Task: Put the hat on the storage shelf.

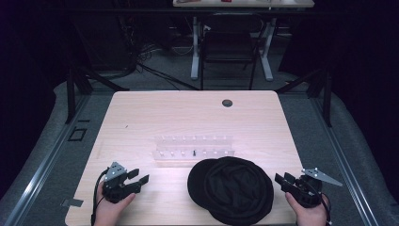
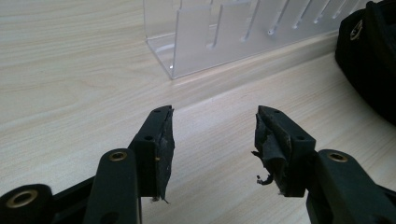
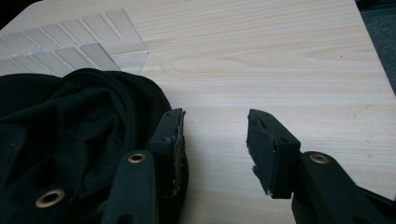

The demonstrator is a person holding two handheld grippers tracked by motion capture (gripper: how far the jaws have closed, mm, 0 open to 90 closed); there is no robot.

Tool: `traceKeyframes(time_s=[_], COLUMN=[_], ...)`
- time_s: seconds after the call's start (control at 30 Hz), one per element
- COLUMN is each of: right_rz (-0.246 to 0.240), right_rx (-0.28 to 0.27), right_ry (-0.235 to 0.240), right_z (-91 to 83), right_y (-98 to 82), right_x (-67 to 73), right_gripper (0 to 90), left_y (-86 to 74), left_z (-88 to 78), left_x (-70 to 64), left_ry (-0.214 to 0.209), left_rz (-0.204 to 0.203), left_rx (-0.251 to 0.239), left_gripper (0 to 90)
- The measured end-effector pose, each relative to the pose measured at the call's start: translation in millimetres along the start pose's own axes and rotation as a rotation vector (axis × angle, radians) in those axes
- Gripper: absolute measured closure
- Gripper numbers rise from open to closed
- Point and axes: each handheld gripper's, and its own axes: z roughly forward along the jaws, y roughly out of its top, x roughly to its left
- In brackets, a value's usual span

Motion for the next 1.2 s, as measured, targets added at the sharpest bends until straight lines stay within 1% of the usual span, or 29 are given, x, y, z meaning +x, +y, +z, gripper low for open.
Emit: traceKeyframes(time_s=[0.03, 0.1, 0.13, 0.23, 0.27, 0.3, 0.33, 0.4, 0.43, 0.47, 0.53, 0.63, 0.7, 0.73, 0.77, 0.83, 0.87, 0.97, 1.0, 1.03, 1.1, 1.13, 1.2], right_rz=[0.005, -0.001, -0.001, 0.003, 0.003, 0.010, 0.018, 0.030, 0.030, 0.034, 0.041, 0.037, 0.033, 0.037, 0.037, 0.055, 0.055, 0.055, 0.053, 0.047, 0.048, 0.050, 0.054], right_rx=[-0.008, 0.001, 0.018, 0.046, 0.046, 0.061, 0.090, 0.116, 0.116, 0.129, 0.138, 0.139, 0.147, 0.156, 0.156, 0.154, 0.154, 0.153, 0.145, 0.129, 0.118, 0.116, 0.118], right_ry=[0.019, 0.019, 0.029, 0.023, 0.023, 0.031, 0.031, 0.036, 0.036, 0.054, 0.064, 0.054, 0.061, 0.066, 0.066, 0.087, 0.087, 0.092, 0.092, 0.077, 0.073, 0.087, 0.093], right_z=[-0.4, -1.7, -4.5, -5.5, -5.5, -4.3, -1.4, 1.9, 1.9, 3.9, 5.1, 6.3, 7.4, 7.6, 7.6, 8.9, 8.9, 7.6, 7.6, 6.8, 7.1, 7.6, 7.5], right_y=[0.3, 0.7, 1.6, 2.1, 2.1, 1.7, 0.1, -1.1, -1.1, -2.0, -2.5, -3.0, -2.5, -2.3, -2.3, -2.7, -2.7, -1.5, -1.1, 1.0, 2.1, 4.7, 4.9], right_x=[2.1, 3.5, 8.8, 13.1, 13.1, 13.7, 13.5, 12.0, 12.0, 10.5, 9.6, 10.1, 10.5, 10.6, 10.6, 10.4, 10.4, 10.0, 9.9, 9.9, 10.1, 9.3, 9.3], right_gripper=[55.9, 55.9, 56.5, 58.3, 58.3, 59.1, 61.0, 62.8, 62.8, 64.0, 65.0, 67.6, 74.6, 76.2, 76.2, 80.3, 80.3, 86.5, 89.6, 90.0, 90.0, 90.0, 89.4], left_y=[0.0, 0.0, 0.5, 1.1, 1.1, 1.0, 0.8, 1.0, 1.0, 1.0, 0.8, 0.8, 1.0, 1.0, 1.0, 1.0, 1.0, 1.1, 1.0, 0.8, 0.8, 0.7, 0.6], left_z=[-0.2, -0.3, -0.4, -0.4, 0.0, 0.7, 1.1, 0.1, 0.1, -0.2, -0.9, -0.7, -0.2, -0.1, -0.1, 0.2, 0.2, -0.4, -0.6, -0.5, -0.5, -0.3, -0.4], left_x=[0.1, -0.1, -0.6, -0.9, -1.0, -1.1, -1.6, -1.7, -1.7, -2.1, -2.1, -1.8, -2.0, -2.3, -2.3, -2.8, -2.8, -3.0, -2.9, -2.7, -2.6, -2.5, -2.7], left_ry=[-0.001, -0.002, 0.000, -0.004, -0.004, -0.004, -0.006, -0.006, -0.006, -0.007, -0.006, -0.005, -0.006, -0.006, -0.006, -0.007, -0.007, -0.007, -0.006, -0.006, -0.005, -0.004, -0.004], left_rz=[0.001, -0.001, 0.002, 0.002, 0.002, 0.003, 0.001, 0.010, 0.010, 0.009, 0.006, 0.004, 0.008, 0.007, 0.007, 0.011, 0.011, 0.012, 0.012, 0.007, 0.006, 0.006, 0.005], left_rx=[0.001, 0.000, -0.003, -0.005, -0.005, -0.006, -0.003, -0.003, -0.003, -0.006, -0.008, -0.008, -0.005, -0.005, -0.005, -0.001, -0.001, -0.002, -0.003, -0.007, -0.006, -0.008, -0.009], left_gripper=[47.5, 47.4, 47.4, 47.3, 47.3, 47.2, 47.3, 47.3, 47.3, 47.2, 47.3, 47.3, 47.3, 47.2, 47.2, 47.3, 47.3, 47.3, 47.3, 47.3, 47.3, 47.3, 47.3])
